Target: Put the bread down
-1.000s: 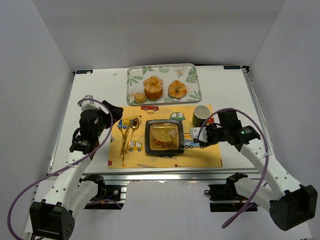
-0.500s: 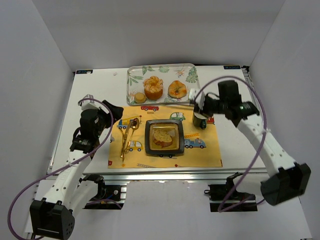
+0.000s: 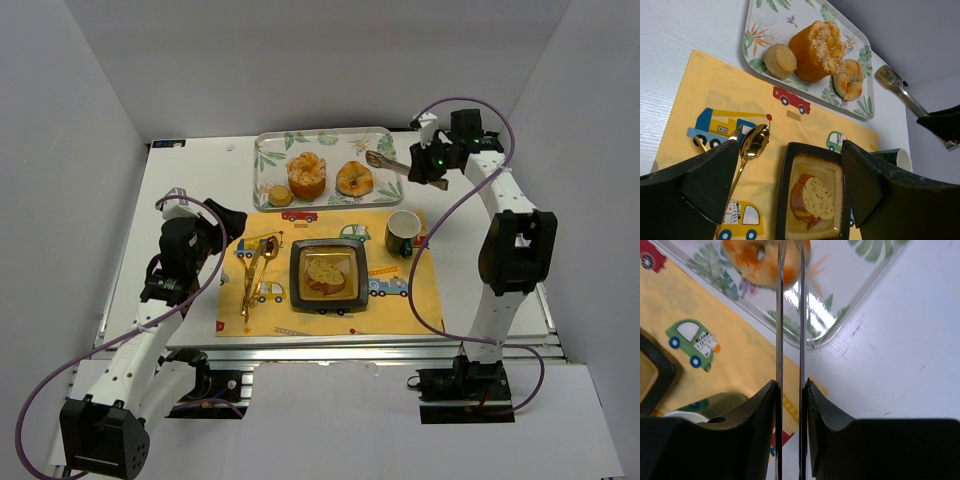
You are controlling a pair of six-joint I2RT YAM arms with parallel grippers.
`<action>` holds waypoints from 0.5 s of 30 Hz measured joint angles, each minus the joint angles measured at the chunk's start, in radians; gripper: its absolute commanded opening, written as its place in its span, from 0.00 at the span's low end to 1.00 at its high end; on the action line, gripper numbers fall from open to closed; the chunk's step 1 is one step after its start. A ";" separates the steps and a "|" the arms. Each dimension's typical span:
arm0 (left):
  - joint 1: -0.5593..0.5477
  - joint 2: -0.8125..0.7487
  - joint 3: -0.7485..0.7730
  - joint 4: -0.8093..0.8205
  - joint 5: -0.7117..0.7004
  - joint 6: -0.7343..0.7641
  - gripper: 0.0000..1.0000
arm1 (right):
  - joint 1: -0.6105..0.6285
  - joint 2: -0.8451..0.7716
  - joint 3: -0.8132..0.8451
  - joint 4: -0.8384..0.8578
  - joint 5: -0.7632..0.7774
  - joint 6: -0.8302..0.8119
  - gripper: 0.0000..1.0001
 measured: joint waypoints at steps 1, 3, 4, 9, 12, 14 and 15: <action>0.000 0.000 0.000 0.002 0.000 0.000 0.92 | -0.011 0.023 0.000 -0.016 0.003 0.013 0.35; 0.000 0.000 0.000 0.003 0.000 -0.002 0.92 | -0.022 0.051 0.000 -0.037 0.009 0.025 0.35; 0.000 0.000 0.000 0.004 0.000 -0.003 0.92 | -0.024 0.061 0.000 -0.046 0.009 0.031 0.36; 0.000 0.018 0.000 0.017 0.000 -0.006 0.92 | -0.022 0.066 0.000 -0.051 0.004 0.041 0.37; 0.000 0.035 0.000 0.019 0.000 -0.006 0.92 | -0.019 0.066 0.000 -0.051 -0.005 0.045 0.39; 0.000 0.046 0.000 0.019 0.000 -0.006 0.92 | -0.019 0.066 0.000 -0.046 -0.008 0.047 0.40; 0.000 0.050 0.000 0.019 0.000 -0.006 0.92 | -0.019 0.066 0.000 -0.044 -0.008 0.048 0.40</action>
